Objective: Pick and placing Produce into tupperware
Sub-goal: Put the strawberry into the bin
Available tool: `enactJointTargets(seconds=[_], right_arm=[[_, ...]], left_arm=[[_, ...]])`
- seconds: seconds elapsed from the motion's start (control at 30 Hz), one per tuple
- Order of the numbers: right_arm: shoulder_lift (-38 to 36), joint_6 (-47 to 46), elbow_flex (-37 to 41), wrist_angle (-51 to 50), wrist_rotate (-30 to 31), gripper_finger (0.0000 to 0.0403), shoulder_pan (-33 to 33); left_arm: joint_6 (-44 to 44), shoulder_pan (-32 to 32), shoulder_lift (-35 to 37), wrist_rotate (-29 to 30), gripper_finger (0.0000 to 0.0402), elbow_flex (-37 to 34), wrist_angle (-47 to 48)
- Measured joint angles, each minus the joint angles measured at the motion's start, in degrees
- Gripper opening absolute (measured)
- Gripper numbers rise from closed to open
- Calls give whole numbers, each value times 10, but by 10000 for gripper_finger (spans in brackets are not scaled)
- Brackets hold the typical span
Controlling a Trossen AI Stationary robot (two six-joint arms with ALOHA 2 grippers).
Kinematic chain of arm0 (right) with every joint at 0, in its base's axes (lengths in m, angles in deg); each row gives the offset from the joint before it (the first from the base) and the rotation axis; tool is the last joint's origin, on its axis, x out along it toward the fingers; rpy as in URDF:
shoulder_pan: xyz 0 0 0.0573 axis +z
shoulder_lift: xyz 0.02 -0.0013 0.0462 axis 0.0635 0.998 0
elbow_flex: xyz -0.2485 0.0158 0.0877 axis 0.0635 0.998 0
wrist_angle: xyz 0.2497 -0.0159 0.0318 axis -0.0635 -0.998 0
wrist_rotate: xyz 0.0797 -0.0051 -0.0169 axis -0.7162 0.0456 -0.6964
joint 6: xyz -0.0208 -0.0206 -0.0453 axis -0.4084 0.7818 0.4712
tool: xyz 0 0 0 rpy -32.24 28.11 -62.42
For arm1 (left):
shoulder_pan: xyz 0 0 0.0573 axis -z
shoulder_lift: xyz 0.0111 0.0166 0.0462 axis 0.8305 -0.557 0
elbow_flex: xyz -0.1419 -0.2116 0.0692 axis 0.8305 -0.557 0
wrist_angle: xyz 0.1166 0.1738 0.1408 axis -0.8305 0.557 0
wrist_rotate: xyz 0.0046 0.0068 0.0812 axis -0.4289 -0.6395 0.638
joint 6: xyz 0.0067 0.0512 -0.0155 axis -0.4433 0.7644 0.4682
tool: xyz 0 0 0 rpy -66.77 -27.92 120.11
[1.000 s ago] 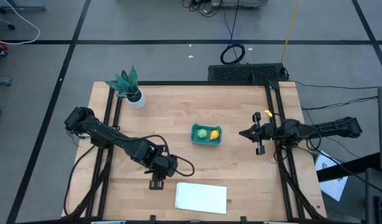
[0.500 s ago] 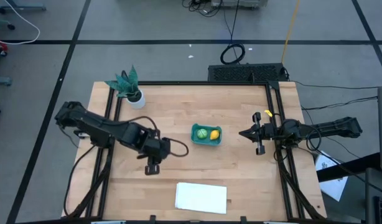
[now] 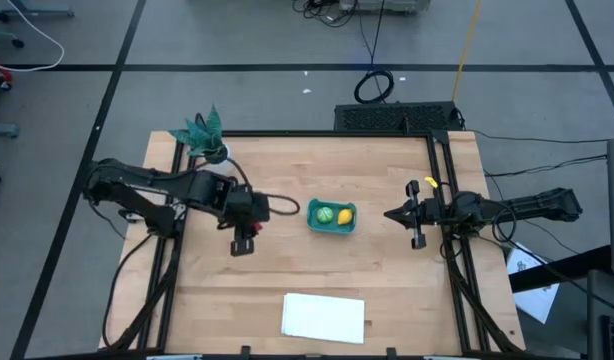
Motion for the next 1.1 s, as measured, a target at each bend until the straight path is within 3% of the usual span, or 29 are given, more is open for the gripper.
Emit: enactJointTargets(seconds=[0.27,1.1], right_arm=[[0,1,0,-1,0,0,0],[0,6,0,-1,0,0,0]], left_arm=[[15,-40,7,-1,134,0,2],[76,-140,4,-82,134,0,-101]])
